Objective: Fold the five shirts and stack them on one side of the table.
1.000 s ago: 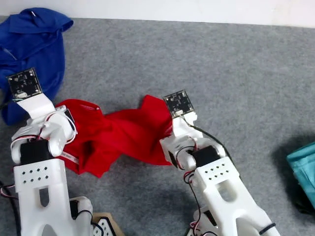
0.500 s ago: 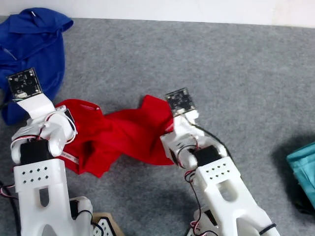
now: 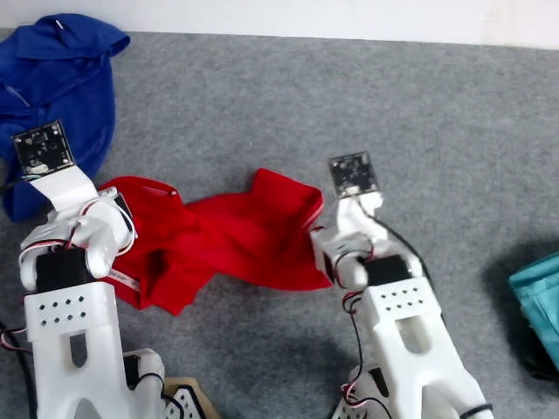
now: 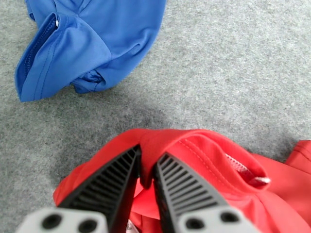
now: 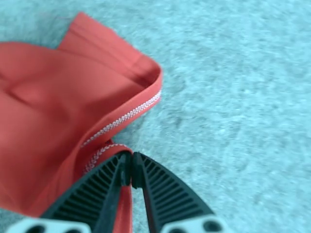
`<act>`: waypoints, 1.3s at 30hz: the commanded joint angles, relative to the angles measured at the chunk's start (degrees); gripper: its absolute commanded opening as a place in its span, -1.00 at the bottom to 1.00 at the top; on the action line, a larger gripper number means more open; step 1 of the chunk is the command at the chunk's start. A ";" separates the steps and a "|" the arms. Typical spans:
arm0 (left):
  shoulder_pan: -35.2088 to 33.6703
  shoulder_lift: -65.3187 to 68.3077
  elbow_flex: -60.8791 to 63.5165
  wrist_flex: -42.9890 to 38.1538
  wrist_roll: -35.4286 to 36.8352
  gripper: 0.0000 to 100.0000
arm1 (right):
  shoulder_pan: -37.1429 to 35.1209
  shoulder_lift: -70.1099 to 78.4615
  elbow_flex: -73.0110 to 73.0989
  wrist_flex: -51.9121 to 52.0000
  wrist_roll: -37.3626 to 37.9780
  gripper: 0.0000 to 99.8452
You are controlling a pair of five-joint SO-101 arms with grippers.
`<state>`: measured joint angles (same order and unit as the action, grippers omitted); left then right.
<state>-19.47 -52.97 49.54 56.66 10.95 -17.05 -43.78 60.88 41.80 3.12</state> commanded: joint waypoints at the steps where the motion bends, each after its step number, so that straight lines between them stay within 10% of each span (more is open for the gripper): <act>1: 0.66 -0.31 -2.51 -0.97 0.44 -0.98 | 3.47 -4.26 -7.52 5.58 0.09 -0.99; 17: -8.13 -0.75 -35.82 6.15 8.79 -0.99 | 7.87 -33.98 -37.58 32.04 5.89 -0.99; 39: -22.46 -0.84 -63.34 -1.14 16.00 -0.99 | 13.76 -4.44 -94.99 45.58 6.15 -0.99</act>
<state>-39.87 -54.11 -12.26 59.30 26.15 -4.40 -53.98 -25.54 84.53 8.48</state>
